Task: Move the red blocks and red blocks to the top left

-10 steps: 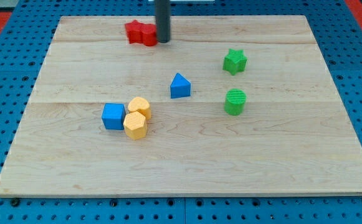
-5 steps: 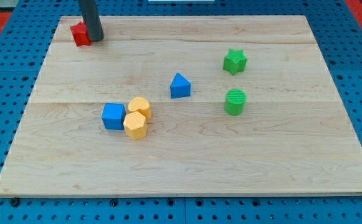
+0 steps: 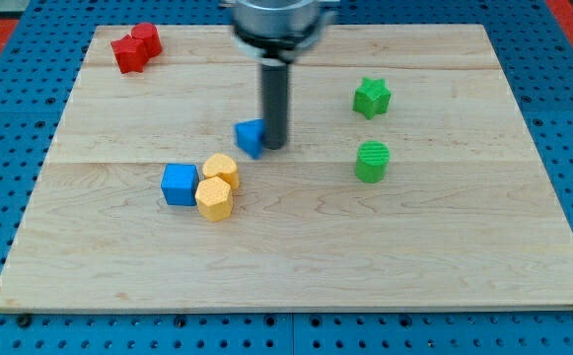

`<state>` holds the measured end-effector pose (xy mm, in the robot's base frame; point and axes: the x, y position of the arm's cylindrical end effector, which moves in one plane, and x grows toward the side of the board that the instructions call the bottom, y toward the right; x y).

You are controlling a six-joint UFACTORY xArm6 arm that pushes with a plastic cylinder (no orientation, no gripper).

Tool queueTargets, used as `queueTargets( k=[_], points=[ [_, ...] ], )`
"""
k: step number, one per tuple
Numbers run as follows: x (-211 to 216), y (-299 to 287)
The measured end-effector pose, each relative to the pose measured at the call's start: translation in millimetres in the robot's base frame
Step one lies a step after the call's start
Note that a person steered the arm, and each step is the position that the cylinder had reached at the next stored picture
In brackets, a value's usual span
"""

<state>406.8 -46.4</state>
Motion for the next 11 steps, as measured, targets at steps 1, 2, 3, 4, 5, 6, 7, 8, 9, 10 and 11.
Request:
queueTargets(
  k=[1,2,3,4,5,6,7,8,9,10,11],
  points=[
    [-23,-65],
    [11,-23],
    [4,-76],
    [-47,-111],
    [-96,-128],
    [-105,-131],
    [-90,-110],
    [-9,-115],
    [94,-135],
    [143,-74],
    [98,-59]
  ],
)
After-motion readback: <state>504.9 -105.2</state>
